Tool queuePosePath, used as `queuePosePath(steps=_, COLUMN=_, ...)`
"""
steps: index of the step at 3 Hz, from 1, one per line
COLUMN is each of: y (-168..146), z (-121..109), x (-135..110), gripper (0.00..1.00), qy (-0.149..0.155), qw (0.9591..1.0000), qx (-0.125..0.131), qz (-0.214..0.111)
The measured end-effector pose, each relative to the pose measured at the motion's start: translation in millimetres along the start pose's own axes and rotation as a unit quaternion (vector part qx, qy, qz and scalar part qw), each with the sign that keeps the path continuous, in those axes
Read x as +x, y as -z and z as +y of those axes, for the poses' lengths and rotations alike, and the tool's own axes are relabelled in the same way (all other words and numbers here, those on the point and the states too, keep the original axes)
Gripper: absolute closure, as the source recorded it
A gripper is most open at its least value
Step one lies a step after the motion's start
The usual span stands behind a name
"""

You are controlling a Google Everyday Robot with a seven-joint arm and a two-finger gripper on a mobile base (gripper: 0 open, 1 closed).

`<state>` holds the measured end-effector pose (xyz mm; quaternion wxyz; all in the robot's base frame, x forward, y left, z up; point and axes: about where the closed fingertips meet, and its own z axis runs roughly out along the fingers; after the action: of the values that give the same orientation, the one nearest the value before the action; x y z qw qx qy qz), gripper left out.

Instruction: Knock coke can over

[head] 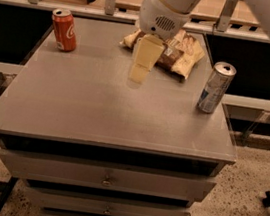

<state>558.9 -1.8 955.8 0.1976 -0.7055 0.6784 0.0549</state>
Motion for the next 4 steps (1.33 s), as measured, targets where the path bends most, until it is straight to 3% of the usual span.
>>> queuePosePath(steps=1, y=-53, z=-17, x=-75, gripper=0.0, qy=0.049, qw=0.9974, qx=-0.033, qz=-0.041)
queuePosePath(steps=3, y=-58, z=-23, x=-79, gripper=0.0, qy=0.048, qw=0.9974, qx=-0.024, qz=-0.049)
queuePosePath(steps=4, y=-77, z=-56, x=-96, gripper=0.0, qy=0.044, qw=0.9955, qx=-0.001, qz=-0.084)
